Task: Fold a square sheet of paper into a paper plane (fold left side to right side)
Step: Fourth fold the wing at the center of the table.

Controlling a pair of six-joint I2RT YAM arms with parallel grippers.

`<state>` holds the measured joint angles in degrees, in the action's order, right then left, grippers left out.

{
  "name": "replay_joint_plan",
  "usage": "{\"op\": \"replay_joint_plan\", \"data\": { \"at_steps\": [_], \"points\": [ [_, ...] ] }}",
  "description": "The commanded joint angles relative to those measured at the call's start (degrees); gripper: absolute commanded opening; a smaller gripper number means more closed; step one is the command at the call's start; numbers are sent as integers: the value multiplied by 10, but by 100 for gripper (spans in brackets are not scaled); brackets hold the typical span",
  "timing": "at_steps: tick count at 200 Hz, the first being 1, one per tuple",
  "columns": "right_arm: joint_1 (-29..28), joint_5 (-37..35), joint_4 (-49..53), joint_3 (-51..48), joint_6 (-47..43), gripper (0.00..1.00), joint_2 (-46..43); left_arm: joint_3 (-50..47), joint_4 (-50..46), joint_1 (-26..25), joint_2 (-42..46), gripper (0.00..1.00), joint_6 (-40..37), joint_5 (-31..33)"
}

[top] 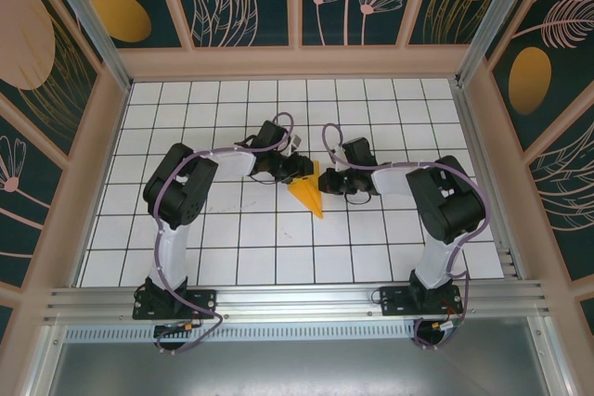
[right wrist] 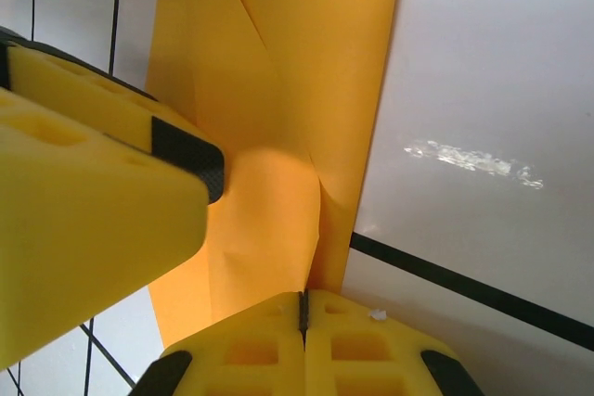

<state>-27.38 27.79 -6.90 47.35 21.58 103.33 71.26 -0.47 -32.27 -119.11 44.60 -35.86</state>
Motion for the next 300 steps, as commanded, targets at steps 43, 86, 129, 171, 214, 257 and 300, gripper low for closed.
{"op": "replay_joint_plan", "data": {
  "at_steps": [43, 86, 129, 171, 214, 257, 300],
  "points": [
    [-10, -22, 45, 4, -14, 6, 22, -1, -26, -3, -23, 38, -20, 34],
    [-2, -12, 51, 31, -12, 18, -25, -32, -12, -3, -35, 38, -13, 48],
    [10, -18, 93, 26, -16, 28, -116, -50, 0, -3, -34, 38, -6, 52],
    [-21, 60, 71, -32, 24, 27, -157, -50, 2, -3, -35, 38, -6, 52],
    [-60, 80, 30, -40, 45, 27, -121, -52, 0, -3, -32, 38, -8, 54],
    [-61, 71, 57, -19, 24, 26, -72, -53, -1, -3, -30, 38, -9, 55],
    [-61, 38, 83, -22, 14, 26, -58, -50, -4, -3, -31, 38, -12, 55]
  ]
}}
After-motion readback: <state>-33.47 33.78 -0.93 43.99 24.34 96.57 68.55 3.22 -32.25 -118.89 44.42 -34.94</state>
